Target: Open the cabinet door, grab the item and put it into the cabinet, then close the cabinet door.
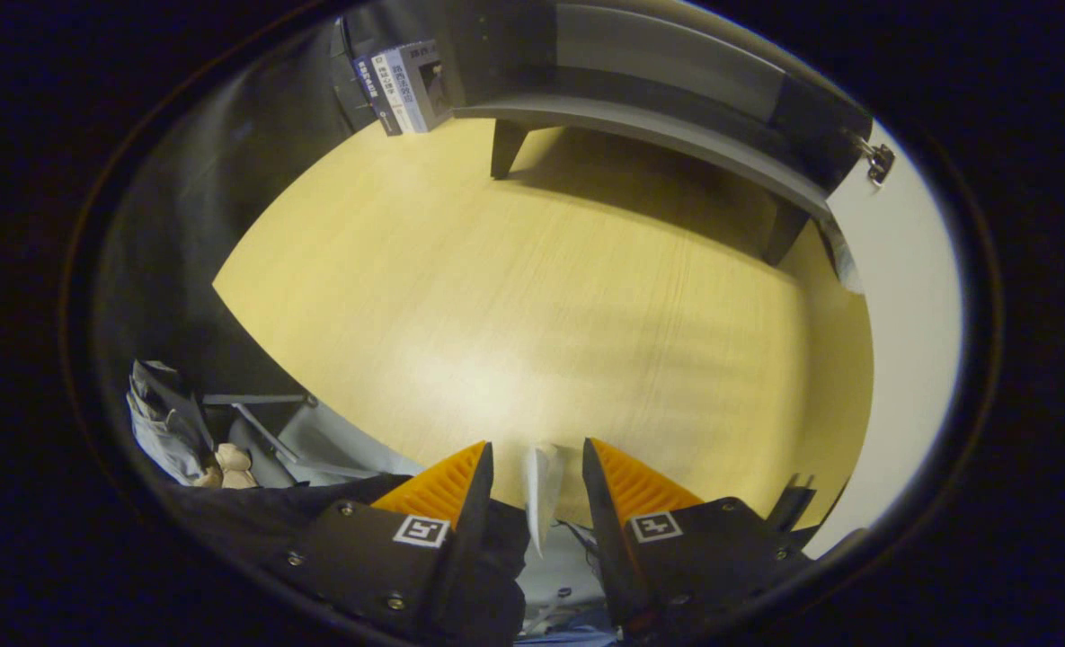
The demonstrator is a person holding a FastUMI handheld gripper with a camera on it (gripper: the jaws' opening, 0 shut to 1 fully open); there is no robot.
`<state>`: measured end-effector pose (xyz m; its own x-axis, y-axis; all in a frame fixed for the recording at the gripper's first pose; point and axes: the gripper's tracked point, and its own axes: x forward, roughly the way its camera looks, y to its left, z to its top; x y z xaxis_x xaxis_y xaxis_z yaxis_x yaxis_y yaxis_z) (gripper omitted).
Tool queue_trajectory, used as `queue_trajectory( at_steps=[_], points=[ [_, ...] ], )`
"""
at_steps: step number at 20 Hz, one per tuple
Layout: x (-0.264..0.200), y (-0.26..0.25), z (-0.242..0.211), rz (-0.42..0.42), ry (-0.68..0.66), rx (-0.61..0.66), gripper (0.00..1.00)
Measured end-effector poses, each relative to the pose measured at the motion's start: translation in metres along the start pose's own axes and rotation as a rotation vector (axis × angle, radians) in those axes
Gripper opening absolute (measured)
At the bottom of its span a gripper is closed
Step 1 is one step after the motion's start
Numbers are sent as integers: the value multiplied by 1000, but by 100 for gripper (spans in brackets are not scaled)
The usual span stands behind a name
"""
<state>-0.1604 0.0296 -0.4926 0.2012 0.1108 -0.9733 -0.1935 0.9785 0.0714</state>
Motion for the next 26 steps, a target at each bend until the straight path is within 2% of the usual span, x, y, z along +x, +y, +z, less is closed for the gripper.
queue_trajectory(
  at_steps=[5,6,7,11,12,13,16,21,26],
  points=[
    [15,-1,-8,9,32,-2,58],
    [14,-2,-10,12,39,7,39],
    [15,-1,-9,18,46,20,36],
    [22,-3,-17,13,57,37,36],
    [35,-9,-16,-14,39,61,28],
    [21,-11,-10,-23,45,71,21],
    [17,-17,-13,-48,35,68,21],
    [5,-16,-8,-35,14,89,21],
    [-23,-10,14,-20,-51,88,21]
  ],
)
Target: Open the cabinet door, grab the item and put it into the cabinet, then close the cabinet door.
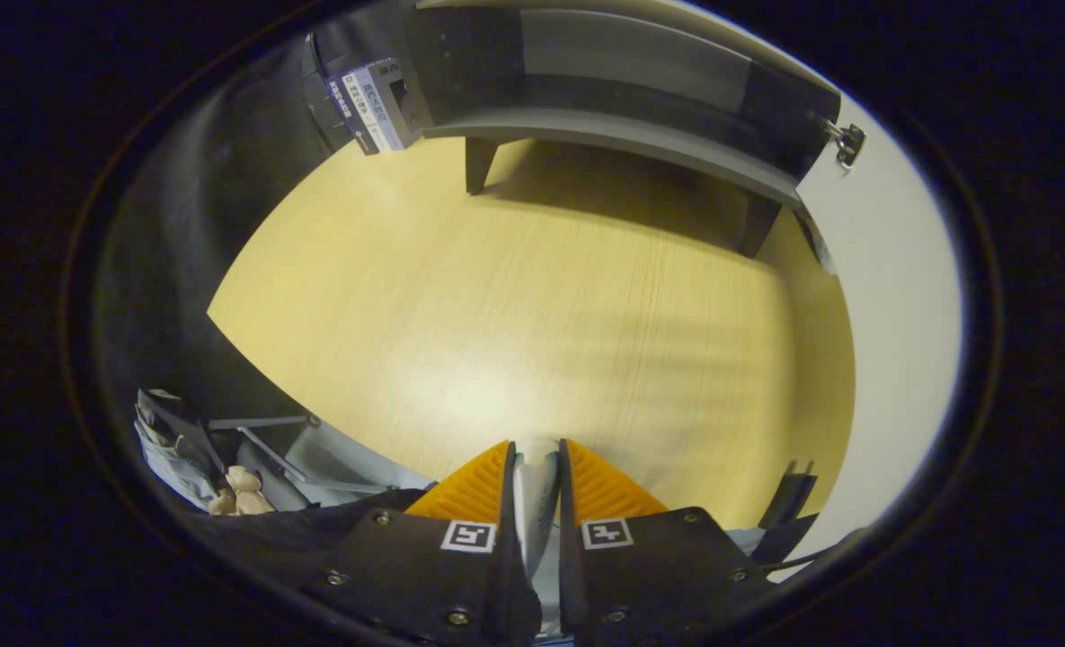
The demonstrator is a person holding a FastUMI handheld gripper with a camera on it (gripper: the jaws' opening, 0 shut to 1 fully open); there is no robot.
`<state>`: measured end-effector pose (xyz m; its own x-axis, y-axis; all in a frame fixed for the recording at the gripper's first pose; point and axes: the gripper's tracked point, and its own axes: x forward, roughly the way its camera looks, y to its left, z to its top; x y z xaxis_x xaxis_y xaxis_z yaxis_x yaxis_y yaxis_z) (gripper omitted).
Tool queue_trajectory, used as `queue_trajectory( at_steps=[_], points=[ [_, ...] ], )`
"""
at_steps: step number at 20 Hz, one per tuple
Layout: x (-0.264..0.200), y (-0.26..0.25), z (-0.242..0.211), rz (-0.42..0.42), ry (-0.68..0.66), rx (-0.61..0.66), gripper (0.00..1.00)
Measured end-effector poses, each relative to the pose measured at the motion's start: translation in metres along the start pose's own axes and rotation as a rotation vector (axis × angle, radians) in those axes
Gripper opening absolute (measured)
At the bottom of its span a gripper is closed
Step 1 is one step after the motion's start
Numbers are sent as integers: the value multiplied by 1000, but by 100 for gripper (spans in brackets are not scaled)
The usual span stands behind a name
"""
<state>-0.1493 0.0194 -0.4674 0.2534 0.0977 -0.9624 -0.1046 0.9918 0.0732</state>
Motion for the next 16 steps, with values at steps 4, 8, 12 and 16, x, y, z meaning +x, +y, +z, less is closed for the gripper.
queue_trajectory(
  at_steps=[4,8,12,16],
  points=[
    [-38,5,42,22,-98,29,21],
    [-80,4,92,41,-215,51,21],
    [-121,6,138,55,-336,72,21],
    [-155,5,174,75,-424,106,21]
  ],
)
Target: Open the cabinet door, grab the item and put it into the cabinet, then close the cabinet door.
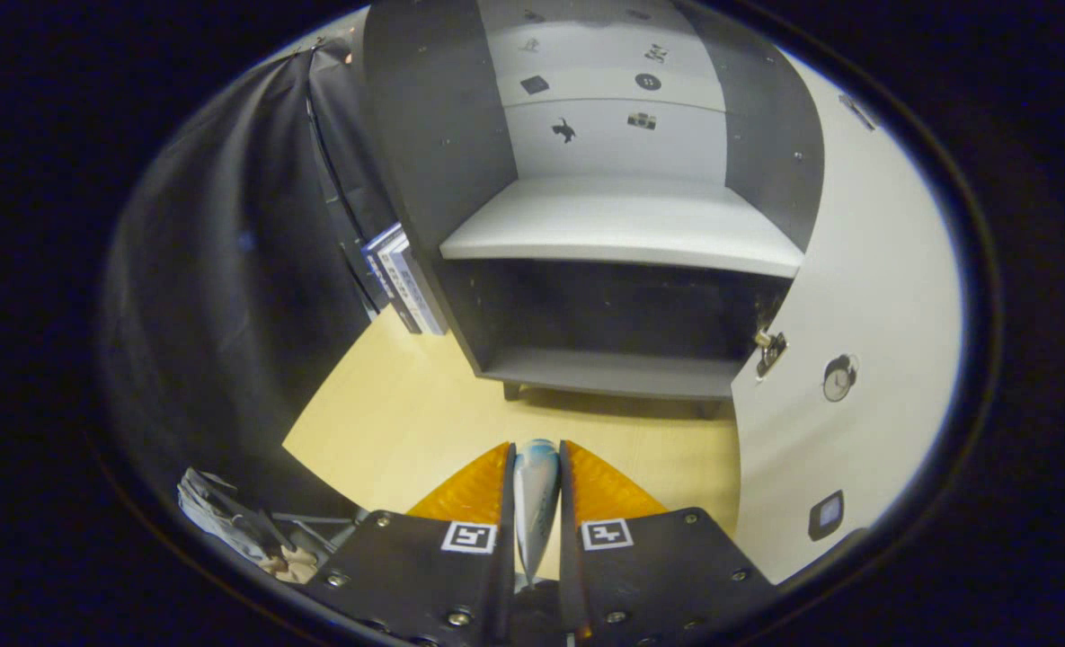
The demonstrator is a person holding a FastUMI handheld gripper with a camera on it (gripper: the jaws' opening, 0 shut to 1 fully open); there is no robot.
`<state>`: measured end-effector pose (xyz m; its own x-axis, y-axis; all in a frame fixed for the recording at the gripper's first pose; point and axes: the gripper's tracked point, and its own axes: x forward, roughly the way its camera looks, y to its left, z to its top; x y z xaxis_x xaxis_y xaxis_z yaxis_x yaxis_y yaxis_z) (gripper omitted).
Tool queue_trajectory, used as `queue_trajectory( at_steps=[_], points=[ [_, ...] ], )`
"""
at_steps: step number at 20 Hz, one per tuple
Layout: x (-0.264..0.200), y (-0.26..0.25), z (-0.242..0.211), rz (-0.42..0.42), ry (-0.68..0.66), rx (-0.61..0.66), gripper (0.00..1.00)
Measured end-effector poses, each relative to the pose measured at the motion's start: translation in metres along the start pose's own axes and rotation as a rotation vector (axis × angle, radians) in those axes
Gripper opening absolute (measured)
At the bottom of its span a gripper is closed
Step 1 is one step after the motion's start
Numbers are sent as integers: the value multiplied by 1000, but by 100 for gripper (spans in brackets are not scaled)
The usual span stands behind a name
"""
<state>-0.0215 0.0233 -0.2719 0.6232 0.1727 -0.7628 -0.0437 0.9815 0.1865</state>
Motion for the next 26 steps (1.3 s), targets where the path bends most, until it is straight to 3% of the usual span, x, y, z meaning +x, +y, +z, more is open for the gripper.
queue_trajectory(
  at_steps=[11,15,19,26],
  points=[
    [0,-43,146,-53,-178,83,20],
    [14,-58,177,-54,-135,151,20],
    [40,-79,193,-112,-63,155,20],
    [67,-99,189,-168,79,131,20]
  ],
)
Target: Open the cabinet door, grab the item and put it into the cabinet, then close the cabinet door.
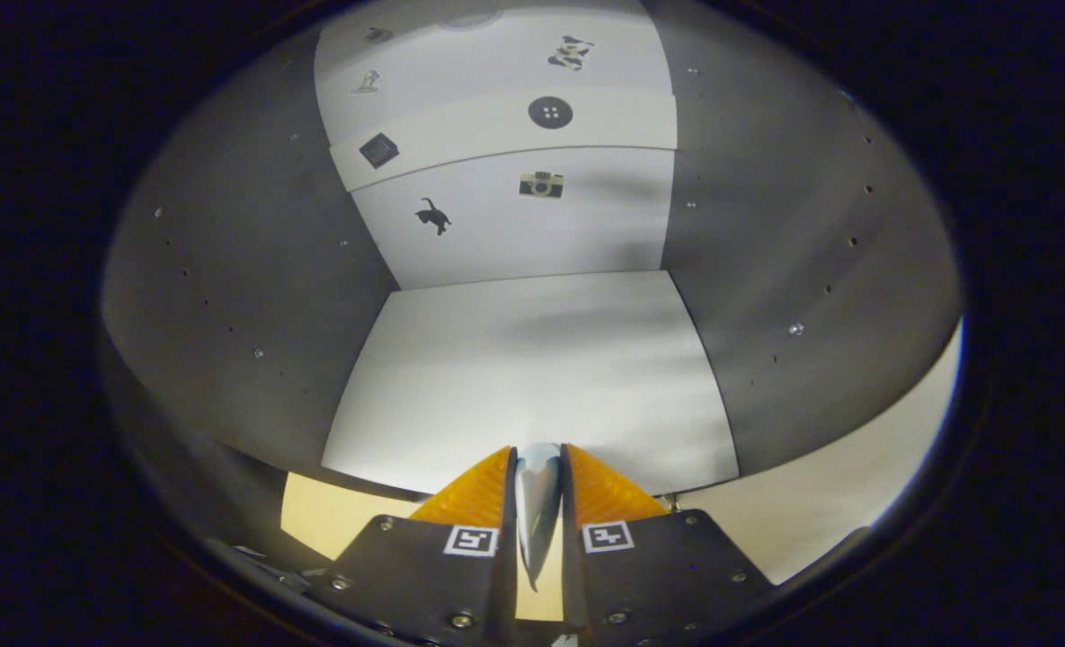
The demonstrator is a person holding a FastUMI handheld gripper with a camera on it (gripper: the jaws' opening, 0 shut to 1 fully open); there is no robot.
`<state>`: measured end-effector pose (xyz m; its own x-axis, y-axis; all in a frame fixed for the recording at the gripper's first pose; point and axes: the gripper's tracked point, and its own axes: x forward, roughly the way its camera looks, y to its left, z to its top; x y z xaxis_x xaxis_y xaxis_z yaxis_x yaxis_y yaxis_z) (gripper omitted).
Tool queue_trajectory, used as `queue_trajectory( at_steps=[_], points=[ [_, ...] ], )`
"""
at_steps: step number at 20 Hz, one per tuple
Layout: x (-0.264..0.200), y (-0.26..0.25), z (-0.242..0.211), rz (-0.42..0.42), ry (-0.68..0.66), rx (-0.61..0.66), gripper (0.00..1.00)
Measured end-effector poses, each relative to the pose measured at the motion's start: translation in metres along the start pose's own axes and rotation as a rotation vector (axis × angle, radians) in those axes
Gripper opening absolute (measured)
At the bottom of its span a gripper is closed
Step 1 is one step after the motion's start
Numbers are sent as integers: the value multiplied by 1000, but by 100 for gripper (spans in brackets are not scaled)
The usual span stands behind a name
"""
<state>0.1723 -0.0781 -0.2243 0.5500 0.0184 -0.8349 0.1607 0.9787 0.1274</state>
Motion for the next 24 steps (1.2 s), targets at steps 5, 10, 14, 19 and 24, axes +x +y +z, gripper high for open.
queue_trajectory(
  at_steps=[5,10,14,19,24],
  points=[
    [4,4,1,5,63,-36,20],
    [8,11,5,17,82,-15,23],
    [9,18,11,31,74,4,31],
    [16,16,11,-8,57,-37,35],
    [9,24,3,-16,26,-121,36]
  ],
)
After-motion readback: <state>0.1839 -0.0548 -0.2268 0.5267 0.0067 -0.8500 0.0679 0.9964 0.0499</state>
